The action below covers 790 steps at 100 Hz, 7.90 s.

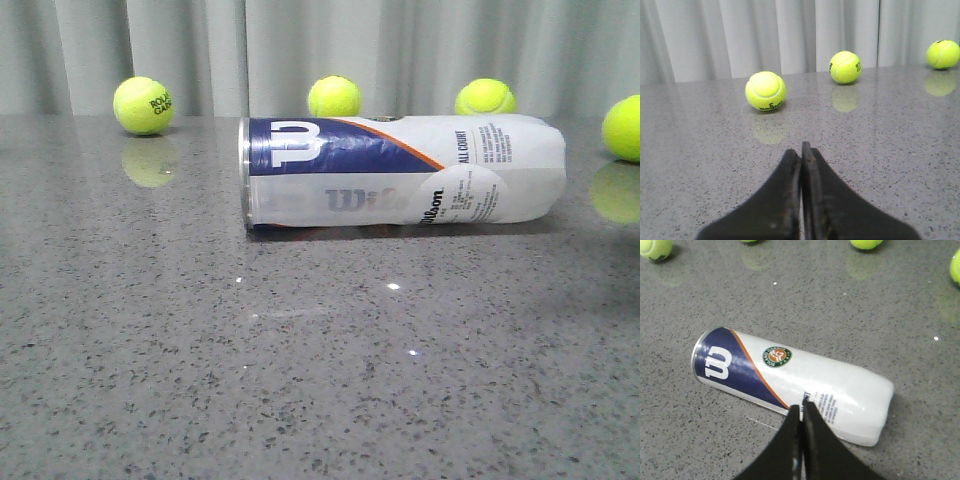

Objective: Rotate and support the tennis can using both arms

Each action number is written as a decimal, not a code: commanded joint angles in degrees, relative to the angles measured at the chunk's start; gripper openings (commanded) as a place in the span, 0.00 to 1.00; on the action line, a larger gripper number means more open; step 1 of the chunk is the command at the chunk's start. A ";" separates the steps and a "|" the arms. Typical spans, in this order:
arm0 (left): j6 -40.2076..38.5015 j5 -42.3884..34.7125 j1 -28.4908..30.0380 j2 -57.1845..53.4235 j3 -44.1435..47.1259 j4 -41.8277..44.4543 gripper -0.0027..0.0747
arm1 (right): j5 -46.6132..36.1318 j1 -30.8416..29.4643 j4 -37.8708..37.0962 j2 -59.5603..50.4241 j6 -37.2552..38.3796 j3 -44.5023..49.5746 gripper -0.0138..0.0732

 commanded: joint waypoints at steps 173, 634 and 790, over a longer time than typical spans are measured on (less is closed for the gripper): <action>-0.16 31.57 0.32 38.92 -35.29 -4.51 0.61 | -21.04 0.03 0.80 -36.49 -0.83 27.98 0.09; 14.85 61.45 -36.34 83.55 -94.20 -4.91 0.62 | -21.04 0.03 0.80 -36.49 -0.83 27.98 0.09; 12.60 36.10 -36.08 79.29 -90.91 -11.69 0.06 | -21.04 0.03 0.80 -36.49 -0.83 27.98 0.09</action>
